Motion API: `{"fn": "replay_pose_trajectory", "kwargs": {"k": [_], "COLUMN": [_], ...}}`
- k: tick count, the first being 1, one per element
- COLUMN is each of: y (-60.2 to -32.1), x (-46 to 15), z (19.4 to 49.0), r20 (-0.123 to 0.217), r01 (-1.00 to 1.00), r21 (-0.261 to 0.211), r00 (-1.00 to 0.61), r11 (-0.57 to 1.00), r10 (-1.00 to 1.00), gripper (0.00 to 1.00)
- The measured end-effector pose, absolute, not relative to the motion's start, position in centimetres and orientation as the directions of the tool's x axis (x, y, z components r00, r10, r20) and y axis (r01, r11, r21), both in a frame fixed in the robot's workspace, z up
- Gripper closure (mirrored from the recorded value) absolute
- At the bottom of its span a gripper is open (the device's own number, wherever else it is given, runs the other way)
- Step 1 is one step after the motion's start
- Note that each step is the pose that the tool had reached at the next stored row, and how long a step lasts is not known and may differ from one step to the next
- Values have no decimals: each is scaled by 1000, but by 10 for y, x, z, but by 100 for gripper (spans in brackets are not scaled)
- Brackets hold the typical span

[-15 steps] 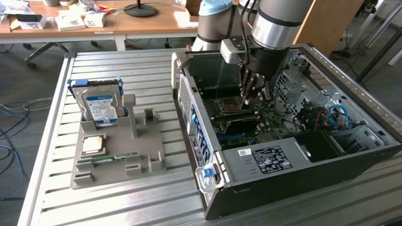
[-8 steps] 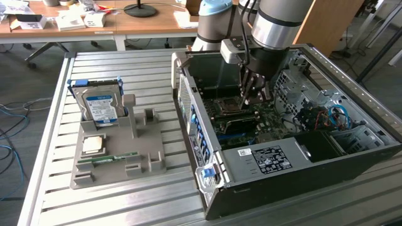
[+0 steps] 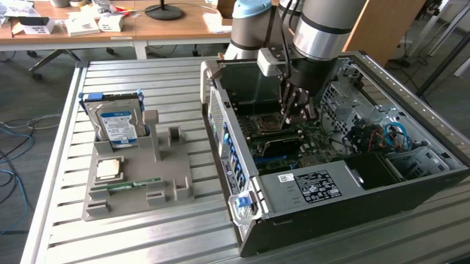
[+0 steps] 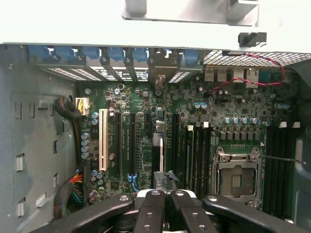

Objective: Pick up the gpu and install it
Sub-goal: 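Press down on the gpu until it lock into place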

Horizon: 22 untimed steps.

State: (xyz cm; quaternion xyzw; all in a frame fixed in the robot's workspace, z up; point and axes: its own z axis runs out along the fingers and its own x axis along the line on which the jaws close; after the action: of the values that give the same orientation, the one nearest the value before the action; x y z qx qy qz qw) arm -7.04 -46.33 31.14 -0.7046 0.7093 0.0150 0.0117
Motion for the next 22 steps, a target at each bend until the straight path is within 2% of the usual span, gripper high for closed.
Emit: {"fn": "replay_pose_trajectory", "kwargs": {"k": [22], "y": [-463], "x": [-82], "z": [302], "r20": [-38], "r01": [-1000], "r21": [4], "r00": [-7], "r11": [7], "r10": [-999], "gripper": [89]}}
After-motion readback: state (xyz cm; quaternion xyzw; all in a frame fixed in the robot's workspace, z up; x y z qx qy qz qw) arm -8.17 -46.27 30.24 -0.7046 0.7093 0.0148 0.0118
